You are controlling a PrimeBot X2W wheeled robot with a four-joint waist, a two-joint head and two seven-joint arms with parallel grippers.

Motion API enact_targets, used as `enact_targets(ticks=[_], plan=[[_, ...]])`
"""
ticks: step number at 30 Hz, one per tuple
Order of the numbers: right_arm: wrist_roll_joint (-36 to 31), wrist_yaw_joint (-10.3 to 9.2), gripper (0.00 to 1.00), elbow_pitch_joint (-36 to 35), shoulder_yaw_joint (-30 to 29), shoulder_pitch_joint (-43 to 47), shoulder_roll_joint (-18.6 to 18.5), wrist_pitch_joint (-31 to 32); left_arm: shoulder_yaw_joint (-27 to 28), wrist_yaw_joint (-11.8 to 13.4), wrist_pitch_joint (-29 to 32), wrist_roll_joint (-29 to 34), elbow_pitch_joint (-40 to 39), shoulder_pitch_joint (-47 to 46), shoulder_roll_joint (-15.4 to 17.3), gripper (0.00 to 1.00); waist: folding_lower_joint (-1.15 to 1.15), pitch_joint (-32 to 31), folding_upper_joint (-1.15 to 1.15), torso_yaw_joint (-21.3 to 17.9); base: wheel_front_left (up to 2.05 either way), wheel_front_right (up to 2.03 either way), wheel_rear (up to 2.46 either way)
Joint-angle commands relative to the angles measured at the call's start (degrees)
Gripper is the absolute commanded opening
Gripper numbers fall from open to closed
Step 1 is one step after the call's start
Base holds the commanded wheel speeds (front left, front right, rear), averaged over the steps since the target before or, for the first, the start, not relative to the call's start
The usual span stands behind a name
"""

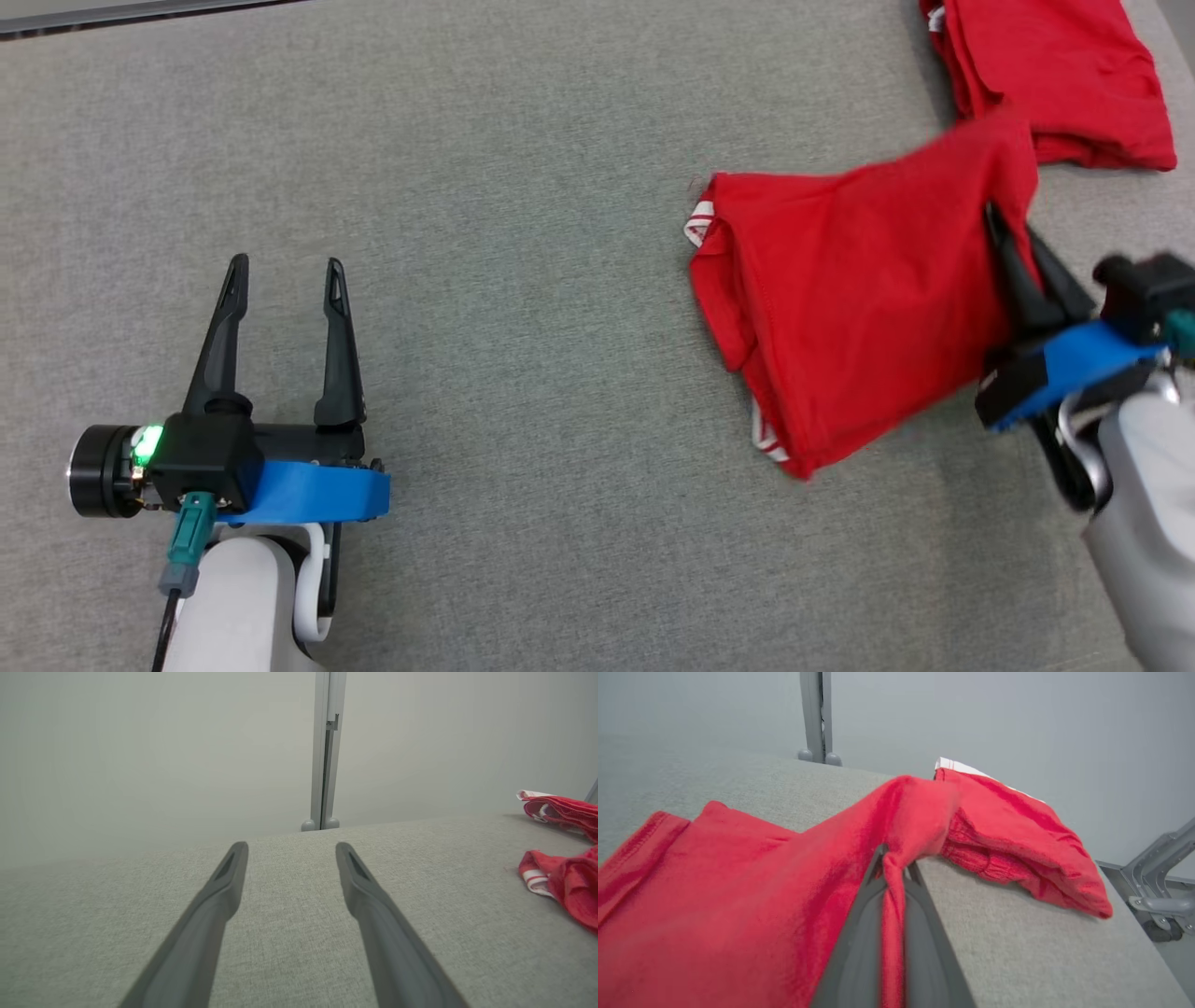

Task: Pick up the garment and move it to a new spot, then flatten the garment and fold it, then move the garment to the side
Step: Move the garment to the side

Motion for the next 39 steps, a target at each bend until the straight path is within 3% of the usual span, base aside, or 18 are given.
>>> enact_targets(ticks=[1, 11, 23, 30, 36, 38, 39], plan=[[-0.71, -0.01, 0.00, -1.02, 0.64, -2.94, -1.10, -0.27, -0.03, 0.06, -0.22, 0.19, -0.35, -1.33, 0.24, 1.00, 0.00, 0.32, -0.01, 0.54, 0.00, 0.00, 0.00], [-0.09, -0.01, 0.00, 0.78, 3.83, -17.45, -7.37, 3.42, -1.23, 0.02, -0.22, 0.59, -2.39, -2.80, -0.01, 1.00, 0.00, 4.24, -0.01, 3.60, 0.00, 0.00, 0.00], [4.45, -0.01, 0.00, 13.95, 3.18, -28.30, -18.43, 4.63, -1.89, 0.36, -0.23, 1.71, -5.15, -4.18, 1.01, 1.00, 0.00, 9.04, -0.01, 2.99, 0.00, 0.00, 0.00], [5.47, -0.01, 0.00, 20.92, 4.67, -31.26, -22.08, 5.59, -2.11, 0.59, -0.22, 2.11, -6.19, -4.88, 1.94, 1.00, 0.00, 10.59, -0.01, 2.12, 0.00, 0.00, 0.00], [6.59, -0.01, 0.00, 27.41, 4.06, -34.31, -21.36, 4.82, -2.08, 0.86, -0.17, 2.03, -7.20, -5.31, 2.80, 1.00, 0.00, 11.99, -0.01, 1.58, 0.00, 0.00, 0.00], [6.16, -0.01, 0.40, 28.97, 4.35, -35.38, -20.93, 4.23, -2.17, 0.92, -0.17, 2.07, -7.28, -5.50, 2.98, 1.00, 0.00, 12.37, -0.01, 1.65, 0.00, 0.00, 0.00], [5.96, -0.01, 0.73, 29.64, 4.48, -35.84, -20.61, 4.01, -2.17, 0.95, -0.17, 2.06, -7.28, -5.52, 3.05, 1.00, 0.00, 12.54, -0.01, 1.64, 0.00, 0.00, 0.00]])
